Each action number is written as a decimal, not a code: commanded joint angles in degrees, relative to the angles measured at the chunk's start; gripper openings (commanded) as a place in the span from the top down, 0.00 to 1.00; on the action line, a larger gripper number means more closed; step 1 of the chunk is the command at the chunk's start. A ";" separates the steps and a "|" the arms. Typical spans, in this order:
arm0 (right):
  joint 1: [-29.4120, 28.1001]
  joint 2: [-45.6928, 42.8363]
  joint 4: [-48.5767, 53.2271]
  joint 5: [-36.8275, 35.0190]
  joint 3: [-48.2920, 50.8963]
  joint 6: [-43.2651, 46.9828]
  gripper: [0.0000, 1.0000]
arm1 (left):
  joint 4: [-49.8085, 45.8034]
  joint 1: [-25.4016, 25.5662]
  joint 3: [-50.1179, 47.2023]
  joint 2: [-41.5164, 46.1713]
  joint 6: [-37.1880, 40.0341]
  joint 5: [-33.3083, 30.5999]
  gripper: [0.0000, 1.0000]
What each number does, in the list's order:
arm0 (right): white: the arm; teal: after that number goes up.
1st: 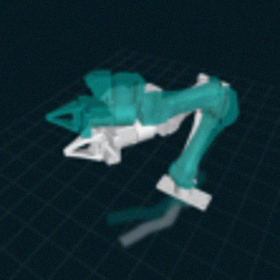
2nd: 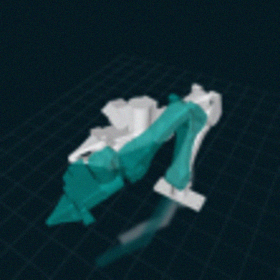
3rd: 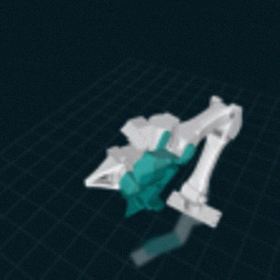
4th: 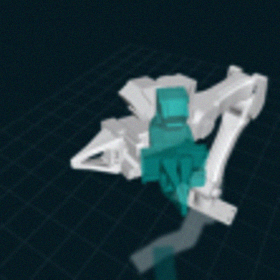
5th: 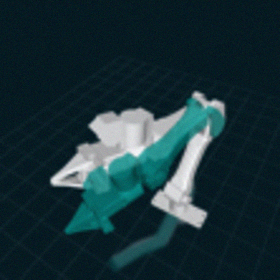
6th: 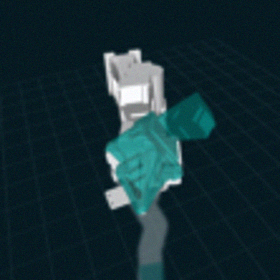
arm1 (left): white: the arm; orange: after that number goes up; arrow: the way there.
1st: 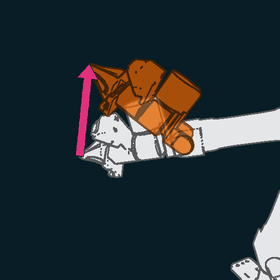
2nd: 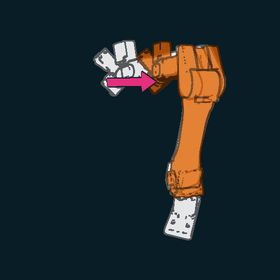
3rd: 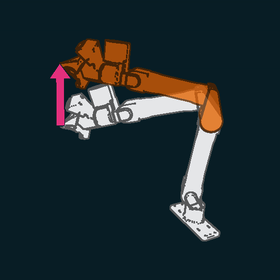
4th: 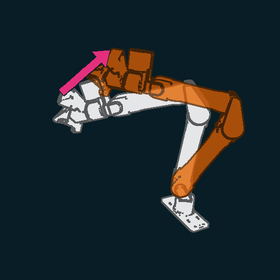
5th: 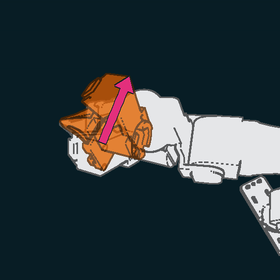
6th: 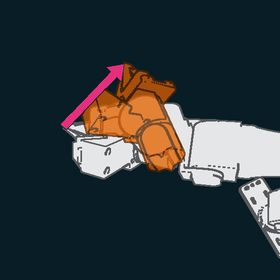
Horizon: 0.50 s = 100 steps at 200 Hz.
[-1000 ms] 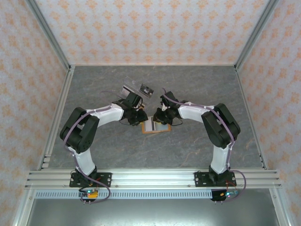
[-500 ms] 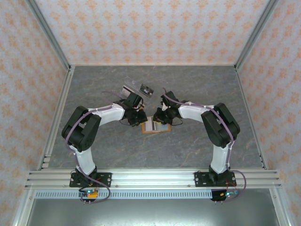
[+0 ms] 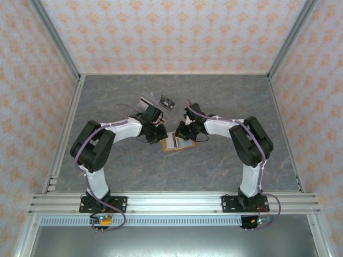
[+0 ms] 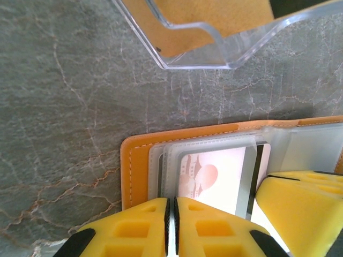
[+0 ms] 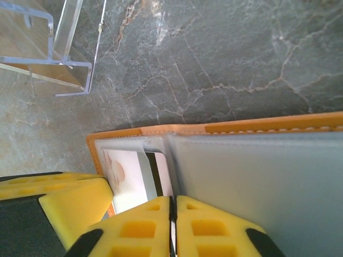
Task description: Take the credit cards out of the card holder
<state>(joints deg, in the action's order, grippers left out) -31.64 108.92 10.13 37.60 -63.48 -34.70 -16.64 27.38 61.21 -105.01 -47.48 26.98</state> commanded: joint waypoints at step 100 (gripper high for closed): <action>2.52 -5.17 -8.21 1.10 6.27 -1.31 1.00 | -3.36 0.09 1.56 0.94 3.01 -1.50 0.86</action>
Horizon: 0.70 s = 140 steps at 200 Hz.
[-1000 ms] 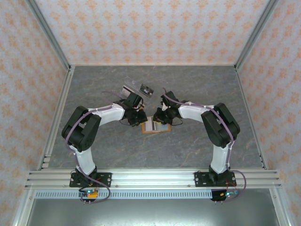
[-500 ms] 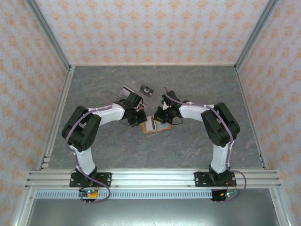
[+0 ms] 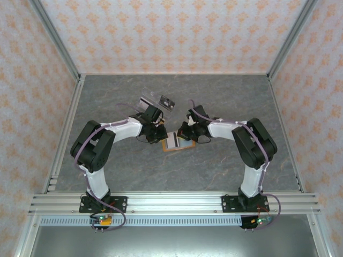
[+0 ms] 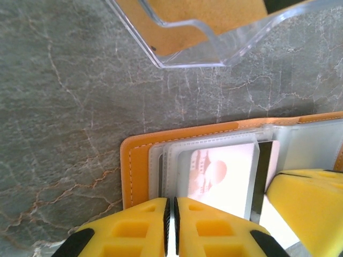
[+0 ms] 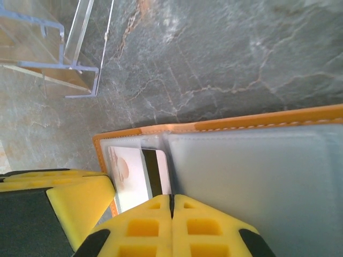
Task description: Take the credit cards out of the card holder
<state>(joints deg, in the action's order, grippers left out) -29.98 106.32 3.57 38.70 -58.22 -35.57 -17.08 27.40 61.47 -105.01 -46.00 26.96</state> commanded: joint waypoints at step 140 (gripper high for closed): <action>0.97 -1.51 1.79 -2.05 0.15 2.95 1.00 | 0.24 0.97 1.27 3.09 2.14 0.94 0.85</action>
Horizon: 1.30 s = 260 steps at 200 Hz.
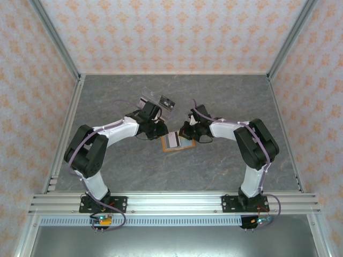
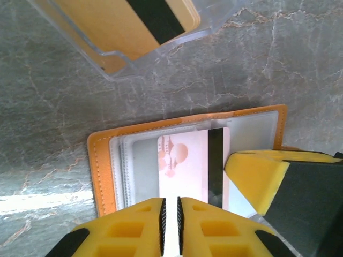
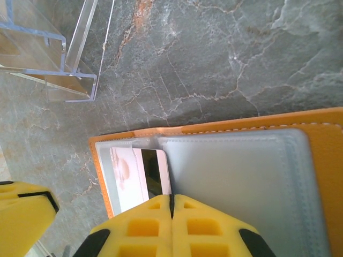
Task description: Take the credit cards out of the card holder
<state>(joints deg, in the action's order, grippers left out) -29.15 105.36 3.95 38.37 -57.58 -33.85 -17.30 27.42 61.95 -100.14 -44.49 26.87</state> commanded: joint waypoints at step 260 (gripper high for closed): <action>0.32 -0.67 3.27 -2.10 -0.08 3.95 0.96 | -2.00 1.12 -0.63 -6.57 0.23 -1.96 0.91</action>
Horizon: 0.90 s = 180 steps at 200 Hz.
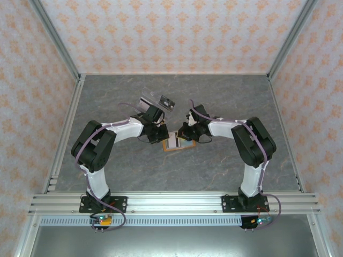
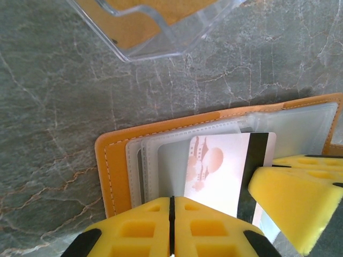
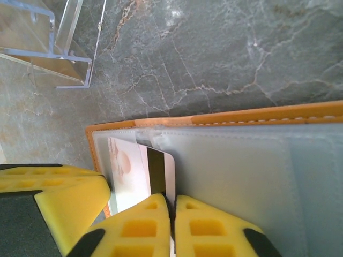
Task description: Take the credit cards out of the card holder
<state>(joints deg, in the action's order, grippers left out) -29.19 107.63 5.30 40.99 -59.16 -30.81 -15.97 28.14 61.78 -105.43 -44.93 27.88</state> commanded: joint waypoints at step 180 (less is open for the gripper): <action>4.54 -15.22 -11.67 15.45 -2.89 3.88 1.00 | 17.28 -11.80 -7.40 20.31 -3.73 16.40 0.25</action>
<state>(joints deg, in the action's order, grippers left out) -24.71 91.02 1.65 47.62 -56.95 -24.43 -9.69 16.40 56.95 -87.35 -45.23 35.75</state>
